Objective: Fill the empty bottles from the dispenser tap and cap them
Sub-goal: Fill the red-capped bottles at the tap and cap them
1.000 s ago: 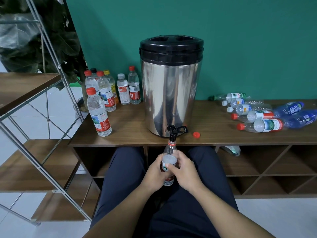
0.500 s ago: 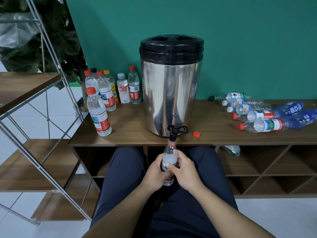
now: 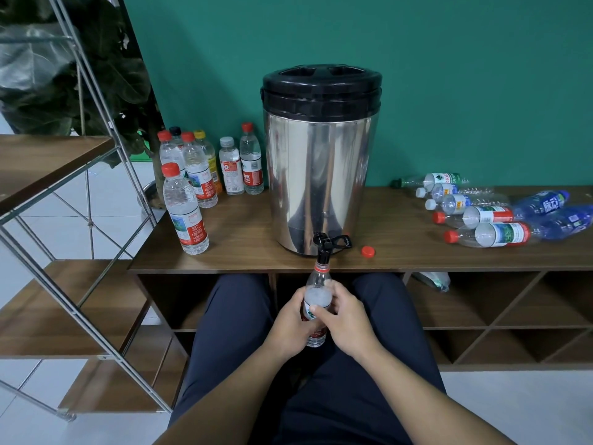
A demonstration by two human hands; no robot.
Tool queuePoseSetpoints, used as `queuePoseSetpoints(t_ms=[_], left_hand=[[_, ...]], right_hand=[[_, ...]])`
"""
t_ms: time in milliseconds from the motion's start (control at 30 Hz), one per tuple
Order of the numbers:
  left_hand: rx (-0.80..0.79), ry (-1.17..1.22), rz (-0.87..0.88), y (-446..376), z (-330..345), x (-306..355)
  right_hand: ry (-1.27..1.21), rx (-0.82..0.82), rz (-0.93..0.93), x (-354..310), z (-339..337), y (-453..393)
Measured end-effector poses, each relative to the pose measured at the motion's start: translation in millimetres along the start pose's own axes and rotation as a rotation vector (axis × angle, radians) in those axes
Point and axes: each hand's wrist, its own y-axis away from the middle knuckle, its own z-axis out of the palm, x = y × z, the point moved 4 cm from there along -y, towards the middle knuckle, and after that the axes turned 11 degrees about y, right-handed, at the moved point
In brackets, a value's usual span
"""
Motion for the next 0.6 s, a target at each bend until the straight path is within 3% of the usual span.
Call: queuePoseSetpoints(t_ms=[600], left_hand=[[0.013,-0.028,0.014,-1.2,0.7,-0.3]], right_hand=[[-0.004,0.004,0.006,-0.3,-1.3,0.1]])
